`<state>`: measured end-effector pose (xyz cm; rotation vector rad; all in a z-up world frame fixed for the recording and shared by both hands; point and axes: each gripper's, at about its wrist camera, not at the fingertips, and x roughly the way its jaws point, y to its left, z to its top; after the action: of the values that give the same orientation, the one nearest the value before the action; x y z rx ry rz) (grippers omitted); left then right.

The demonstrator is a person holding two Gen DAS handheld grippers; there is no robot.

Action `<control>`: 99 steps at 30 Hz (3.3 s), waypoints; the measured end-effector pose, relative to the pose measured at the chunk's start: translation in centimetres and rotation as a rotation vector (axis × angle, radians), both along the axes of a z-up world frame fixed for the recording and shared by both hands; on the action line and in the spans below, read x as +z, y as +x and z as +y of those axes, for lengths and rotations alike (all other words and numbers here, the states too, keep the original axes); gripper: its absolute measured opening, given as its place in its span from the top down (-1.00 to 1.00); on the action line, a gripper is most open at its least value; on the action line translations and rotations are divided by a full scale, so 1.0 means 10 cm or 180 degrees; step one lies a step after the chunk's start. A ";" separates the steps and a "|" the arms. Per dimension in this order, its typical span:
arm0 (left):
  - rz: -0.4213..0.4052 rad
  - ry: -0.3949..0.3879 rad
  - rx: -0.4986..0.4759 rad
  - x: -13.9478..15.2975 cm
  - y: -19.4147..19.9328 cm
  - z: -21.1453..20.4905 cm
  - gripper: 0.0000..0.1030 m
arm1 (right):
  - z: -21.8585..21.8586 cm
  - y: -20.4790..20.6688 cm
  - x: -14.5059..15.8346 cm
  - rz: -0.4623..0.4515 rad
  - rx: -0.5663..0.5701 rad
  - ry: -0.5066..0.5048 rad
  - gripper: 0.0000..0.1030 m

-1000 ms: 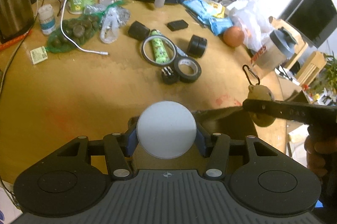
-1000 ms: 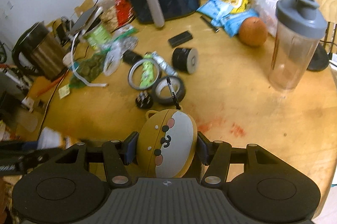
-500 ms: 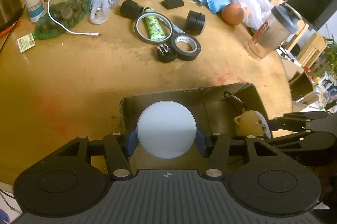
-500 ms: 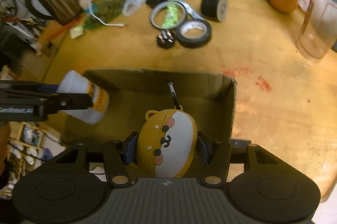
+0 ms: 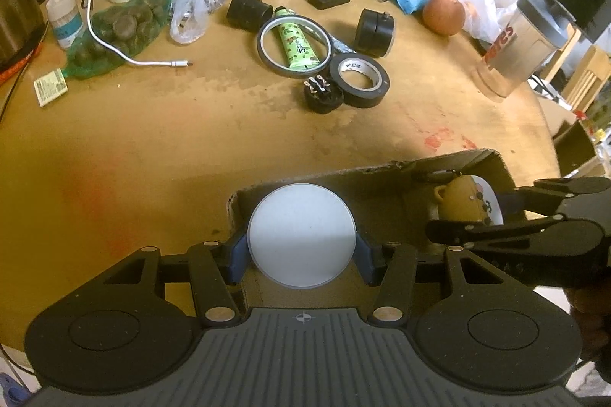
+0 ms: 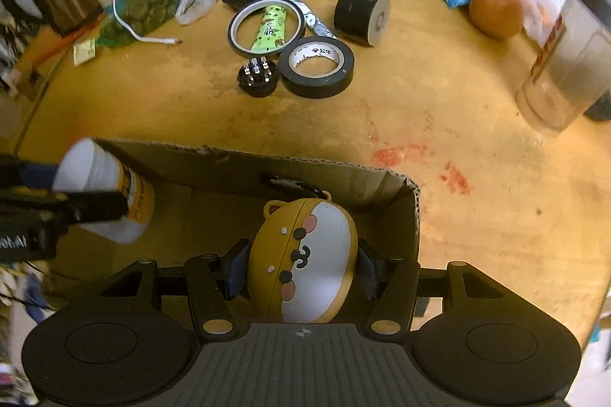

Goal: Organize objects

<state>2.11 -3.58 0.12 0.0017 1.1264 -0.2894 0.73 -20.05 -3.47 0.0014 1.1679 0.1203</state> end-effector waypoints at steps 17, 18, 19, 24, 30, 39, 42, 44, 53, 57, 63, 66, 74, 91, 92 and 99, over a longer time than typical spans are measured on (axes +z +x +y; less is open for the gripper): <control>-0.0211 -0.0038 0.0029 0.18 0.00 0.04 -0.05 | -0.04 -0.25 0.44 -0.0624 0.0289 -0.0045 -0.87; -0.0234 -0.0041 0.0049 0.21 0.00 0.06 -0.05 | -0.08 -0.25 0.47 -0.0646 0.0245 -0.0037 -0.87; -0.0260 -0.0045 0.0063 0.24 0.00 0.08 -0.05 | -0.11 -0.25 0.49 -0.0667 0.0199 -0.0035 -0.88; -0.0245 0.0083 0.0164 0.21 0.06 0.17 -0.05 | -0.28 -0.28 0.60 -0.0757 -0.0027 -0.0058 -0.91; -0.0081 0.0340 0.0269 0.01 0.23 0.29 -0.05 | -0.48 -0.29 0.68 -0.0852 -0.0355 -0.0033 -0.91; -0.0092 0.0342 0.0268 -0.03 0.31 0.29 -0.05 | -0.63 -0.27 0.73 -0.0937 -0.0614 -0.0025 -0.92; -0.0072 0.0325 0.0283 -0.04 0.33 0.28 -0.05 | -0.64 -0.25 0.72 -0.0955 -0.0618 -0.0025 -0.92; -0.0068 0.0317 0.0300 -0.04 0.34 0.29 -0.05 | -0.65 -0.23 0.71 -0.0954 -0.0617 -0.0024 -0.92; 0.0008 0.0310 0.0382 -0.02 0.39 0.26 -0.05 | -0.73 -0.06 0.67 -0.0913 -0.0538 0.0030 -0.93; -0.0043 0.0086 0.0421 0.09 0.34 0.26 -0.05 | -0.79 0.04 0.60 -0.0838 -0.0486 0.0064 -0.94; -0.0179 -0.0134 0.0367 0.28 0.37 0.12 -0.05 | -0.84 0.31 0.49 -0.0742 -0.0333 0.0086 -1.00; -0.0223 -0.0188 0.0358 0.35 0.41 0.05 -0.05 | -0.85 0.49 0.45 -0.0734 -0.0243 0.0100 -1.00; -0.0342 -0.0283 0.0427 0.50 0.53 -0.05 -0.05 | -0.87 1.02 0.31 -0.0741 -0.0111 0.0130 -1.00; -0.0395 -0.0338 0.0819 0.67 0.52 0.07 -0.05 | -0.65 1.70 -0.01 -0.0810 0.0164 0.0123 -0.99; -0.0377 -0.0337 0.0819 0.67 0.51 0.06 -0.05 | -0.63 1.73 -0.02 -0.0816 0.0182 0.0135 -0.98; -0.0270 -0.0329 0.0828 0.61 0.46 0.02 -0.05 | -0.51 1.87 -0.05 -0.0887 0.0239 0.0204 -0.79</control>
<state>6.76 -3.40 6.23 -0.2206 1.0135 -0.1137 19.41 -25.15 -3.98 -0.0027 0.8855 0.2174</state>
